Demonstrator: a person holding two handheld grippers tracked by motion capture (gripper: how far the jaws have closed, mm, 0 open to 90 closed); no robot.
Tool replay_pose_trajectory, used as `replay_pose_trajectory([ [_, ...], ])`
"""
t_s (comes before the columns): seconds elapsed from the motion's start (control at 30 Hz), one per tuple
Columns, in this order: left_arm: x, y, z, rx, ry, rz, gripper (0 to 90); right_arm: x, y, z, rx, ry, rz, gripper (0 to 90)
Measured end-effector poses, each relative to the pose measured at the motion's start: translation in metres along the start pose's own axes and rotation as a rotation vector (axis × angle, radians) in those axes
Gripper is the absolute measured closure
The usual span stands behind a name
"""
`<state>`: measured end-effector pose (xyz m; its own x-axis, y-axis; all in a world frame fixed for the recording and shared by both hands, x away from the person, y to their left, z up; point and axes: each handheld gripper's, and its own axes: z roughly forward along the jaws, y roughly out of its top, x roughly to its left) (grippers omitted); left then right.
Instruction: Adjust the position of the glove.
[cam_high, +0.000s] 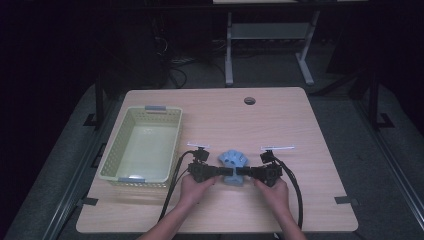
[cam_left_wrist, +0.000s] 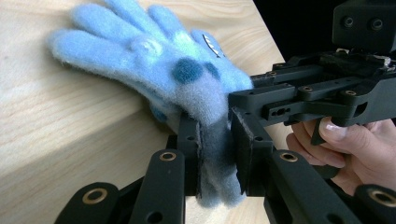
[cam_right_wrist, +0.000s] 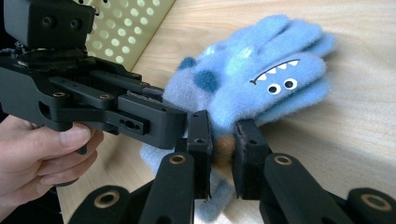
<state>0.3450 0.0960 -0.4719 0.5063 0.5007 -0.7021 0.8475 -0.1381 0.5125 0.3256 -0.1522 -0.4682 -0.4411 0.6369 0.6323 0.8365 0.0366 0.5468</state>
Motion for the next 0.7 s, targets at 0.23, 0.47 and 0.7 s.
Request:
replay_pose_trajectory([
  [0.23,-0.012,0.005,-0.007,-0.013,-0.015,0.038,74.1,0.007,0.003,-0.012,-0.024,0.017,-0.012,79.0],
  [0.47,-0.016,0.011,-0.009,-0.011,-0.01,0.069,74.0,0.01,0.007,-0.016,-0.034,0.015,-0.03,79.0],
  [0.7,-0.019,0.014,-0.011,-0.014,-0.012,0.073,74.0,0.016,0.011,-0.019,-0.029,-0.004,-0.06,79.0],
])
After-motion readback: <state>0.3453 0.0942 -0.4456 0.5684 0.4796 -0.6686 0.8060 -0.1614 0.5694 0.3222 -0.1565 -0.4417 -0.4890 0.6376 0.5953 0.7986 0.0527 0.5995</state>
